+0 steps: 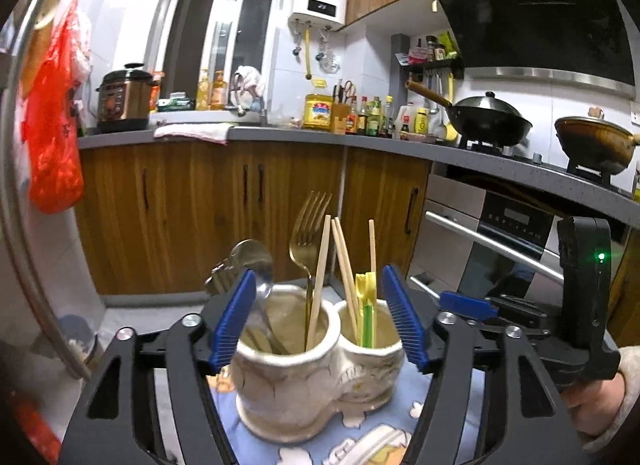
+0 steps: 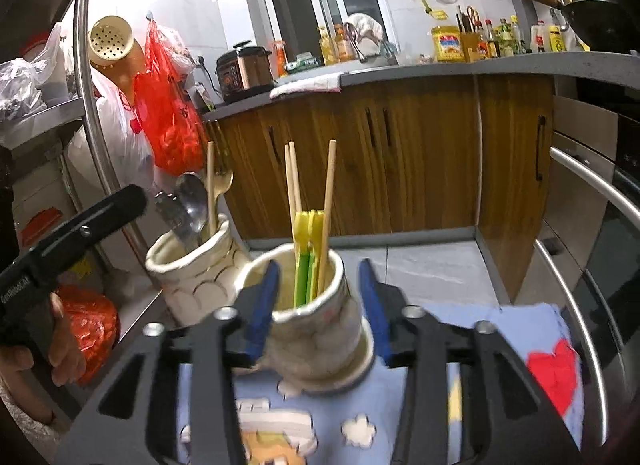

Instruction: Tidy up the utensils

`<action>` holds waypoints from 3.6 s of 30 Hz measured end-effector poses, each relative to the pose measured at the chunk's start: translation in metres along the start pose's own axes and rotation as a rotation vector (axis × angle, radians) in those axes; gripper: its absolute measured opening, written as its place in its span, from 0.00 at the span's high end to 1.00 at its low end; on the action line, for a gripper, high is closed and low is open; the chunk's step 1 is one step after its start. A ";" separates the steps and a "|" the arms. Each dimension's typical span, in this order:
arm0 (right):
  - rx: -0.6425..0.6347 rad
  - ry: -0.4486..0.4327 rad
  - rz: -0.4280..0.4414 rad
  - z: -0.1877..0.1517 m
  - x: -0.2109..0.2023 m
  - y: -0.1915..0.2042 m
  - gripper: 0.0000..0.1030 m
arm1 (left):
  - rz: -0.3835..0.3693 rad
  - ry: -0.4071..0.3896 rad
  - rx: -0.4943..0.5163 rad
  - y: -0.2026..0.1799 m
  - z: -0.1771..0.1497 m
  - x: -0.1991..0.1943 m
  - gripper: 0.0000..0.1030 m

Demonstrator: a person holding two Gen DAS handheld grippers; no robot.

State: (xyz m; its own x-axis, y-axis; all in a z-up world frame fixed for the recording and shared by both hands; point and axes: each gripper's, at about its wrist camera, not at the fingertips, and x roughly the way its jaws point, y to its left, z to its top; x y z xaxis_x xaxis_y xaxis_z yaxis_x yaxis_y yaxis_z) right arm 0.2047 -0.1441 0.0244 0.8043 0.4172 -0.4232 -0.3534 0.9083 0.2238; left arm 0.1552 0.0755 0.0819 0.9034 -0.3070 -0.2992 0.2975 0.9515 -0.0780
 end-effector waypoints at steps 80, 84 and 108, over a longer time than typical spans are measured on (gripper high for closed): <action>-0.104 -0.029 -0.167 -0.073 -0.094 0.022 0.05 | 0.344 0.174 0.024 -0.045 -0.085 -0.061 0.05; -0.104 -0.028 -0.168 -0.073 -0.094 0.022 0.05 | 0.343 0.174 0.026 -0.045 -0.085 -0.061 0.05; -0.104 -0.023 -0.170 -0.073 -0.094 0.022 0.05 | 0.312 0.148 0.060 -0.048 -0.086 -0.063 0.05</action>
State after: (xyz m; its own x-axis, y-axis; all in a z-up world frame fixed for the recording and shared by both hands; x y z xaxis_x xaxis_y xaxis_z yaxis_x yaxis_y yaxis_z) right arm 0.0865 -0.1605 0.0050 0.8667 0.2580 -0.4270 -0.2584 0.9643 0.0581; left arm 0.0576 0.0506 0.0226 0.9004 0.0087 -0.4349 0.0356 0.9950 0.0937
